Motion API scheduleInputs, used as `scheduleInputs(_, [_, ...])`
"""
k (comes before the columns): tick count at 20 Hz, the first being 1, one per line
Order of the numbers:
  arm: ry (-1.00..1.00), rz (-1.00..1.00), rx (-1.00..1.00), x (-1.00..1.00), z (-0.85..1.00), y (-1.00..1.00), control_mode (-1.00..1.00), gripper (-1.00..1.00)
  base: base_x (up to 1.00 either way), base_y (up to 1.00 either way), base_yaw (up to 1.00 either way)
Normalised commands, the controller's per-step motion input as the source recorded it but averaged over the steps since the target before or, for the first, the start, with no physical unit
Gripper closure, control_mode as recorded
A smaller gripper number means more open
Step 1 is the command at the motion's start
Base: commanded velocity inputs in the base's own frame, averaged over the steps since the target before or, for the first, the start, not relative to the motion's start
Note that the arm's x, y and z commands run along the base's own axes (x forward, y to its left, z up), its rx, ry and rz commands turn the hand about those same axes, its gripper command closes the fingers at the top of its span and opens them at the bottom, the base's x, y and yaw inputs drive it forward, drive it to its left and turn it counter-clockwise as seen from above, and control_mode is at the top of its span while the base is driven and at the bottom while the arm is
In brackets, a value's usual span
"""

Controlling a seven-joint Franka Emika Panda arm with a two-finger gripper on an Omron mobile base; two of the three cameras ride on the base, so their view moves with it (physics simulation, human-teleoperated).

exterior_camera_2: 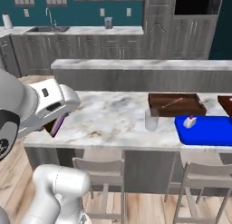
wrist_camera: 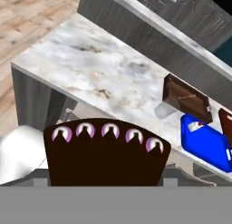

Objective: Take the cakes from the fridge and place them on the empty tray on the dining counter.

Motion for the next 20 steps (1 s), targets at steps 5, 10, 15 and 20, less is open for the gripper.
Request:
scheduleInputs(5, [0.00,0.00,0.00,0.00,0.00,0.00,1.00,1.00,-0.46,-0.91,0.43])
scheduleInputs(10, [0.00,0.00,0.00,0.00,0.00,0.00,1.00,1.00,-1.00,-0.20,0.10])
scheduleInputs(15, [0.00,0.00,0.00,0.00,0.00,0.00,1.00,1.00,-0.43,-0.74,-0.03])
scheduleInputs(20, [0.00,0.00,0.00,0.00,0.00,0.00,1.00,1.00,0.00,-1.00,-0.01])
